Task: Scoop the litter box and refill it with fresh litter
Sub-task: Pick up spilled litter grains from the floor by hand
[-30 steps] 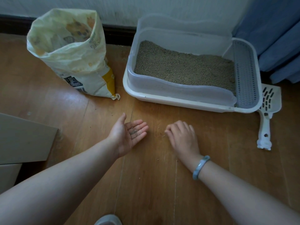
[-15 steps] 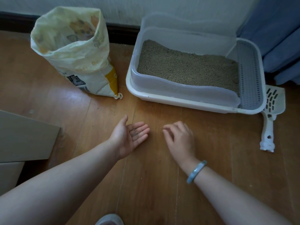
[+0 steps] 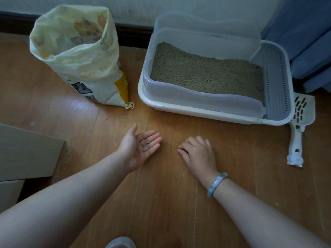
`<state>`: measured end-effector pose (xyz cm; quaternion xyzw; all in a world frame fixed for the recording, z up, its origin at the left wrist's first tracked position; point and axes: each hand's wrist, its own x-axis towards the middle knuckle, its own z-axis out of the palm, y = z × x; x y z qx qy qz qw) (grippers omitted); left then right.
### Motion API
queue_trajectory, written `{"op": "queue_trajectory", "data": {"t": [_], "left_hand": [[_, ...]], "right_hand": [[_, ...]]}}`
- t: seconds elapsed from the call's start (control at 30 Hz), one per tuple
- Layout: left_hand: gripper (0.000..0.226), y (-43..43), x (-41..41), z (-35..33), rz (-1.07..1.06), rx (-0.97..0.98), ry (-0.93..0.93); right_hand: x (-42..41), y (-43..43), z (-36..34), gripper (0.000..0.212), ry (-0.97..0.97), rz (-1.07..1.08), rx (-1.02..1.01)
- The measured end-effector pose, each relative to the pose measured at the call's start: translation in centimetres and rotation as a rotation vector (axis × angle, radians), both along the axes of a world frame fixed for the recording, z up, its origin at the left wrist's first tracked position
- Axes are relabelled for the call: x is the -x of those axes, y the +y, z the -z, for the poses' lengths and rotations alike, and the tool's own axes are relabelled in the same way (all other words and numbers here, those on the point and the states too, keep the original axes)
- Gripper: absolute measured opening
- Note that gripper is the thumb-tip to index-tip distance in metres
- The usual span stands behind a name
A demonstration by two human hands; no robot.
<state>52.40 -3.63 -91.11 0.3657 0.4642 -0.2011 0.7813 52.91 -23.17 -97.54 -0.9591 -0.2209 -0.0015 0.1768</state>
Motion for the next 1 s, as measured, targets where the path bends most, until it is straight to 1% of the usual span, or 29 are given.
{"op": "queue_trajectory", "data": {"t": [0.17, 0.23, 0.3, 0.37, 0.4, 0.5, 0.6, 0.67, 0.77, 0.83, 1.0], "left_hand": [[0.063, 0.1, 0.0, 0.1, -0.004, 0.0, 0.004], [0.062, 0.1, -0.1, 0.1, -0.003, -0.001, 0.0], [0.062, 0.1, 0.0, 0.0, 0.001, -0.001, -0.002], [0.062, 0.2, 0.0, 0.0, 0.001, -0.003, 0.0], [0.062, 0.2, 0.0, 0.0, -0.001, -0.004, 0.003], [0.062, 0.4, 0.0, 0.0, -0.009, 0.002, 0.006], [0.063, 0.4, 0.1, 0.0, -0.006, 0.007, 0.007], [0.062, 0.5, 0.1, 0.0, -0.008, 0.006, 0.009], [0.062, 0.6, 0.1, 0.0, -0.011, -0.001, 0.011], [0.062, 0.6, 0.1, 0.0, -0.007, -0.002, 0.011], [0.062, 0.5, 0.2, -0.1, -0.003, -0.003, 0.007]], "right_hand": [[-0.4, 0.5, 0.0, 0.005, -0.08, -0.165, 0.109], [-0.6, 0.7, -0.1, 0.006, -0.078, -0.182, 0.123], [-0.9, 1.0, -0.3, 0.007, -0.038, -0.083, 0.092], [-1.4, 1.3, -0.5, 0.015, 0.038, 0.063, 0.028], [-1.6, 1.5, -0.5, 0.02, 0.06, 0.103, 0.007], [-1.9, 2.1, -0.4, 0.028, 0.056, 0.105, 0.031], [-2.0, 2.3, -0.1, 0.031, -0.001, 0.078, 0.073], [-2.1, 1.8, 0.1, 0.027, -0.033, 0.065, 0.056], [-2.1, 1.3, 0.4, 0.012, -0.038, 0.022, 0.004], [-2.0, 1.1, 0.6, 0.006, -0.044, 0.009, -0.001], [-1.9, 1.3, 0.8, 0.006, -0.088, -0.04, 0.078]]}}
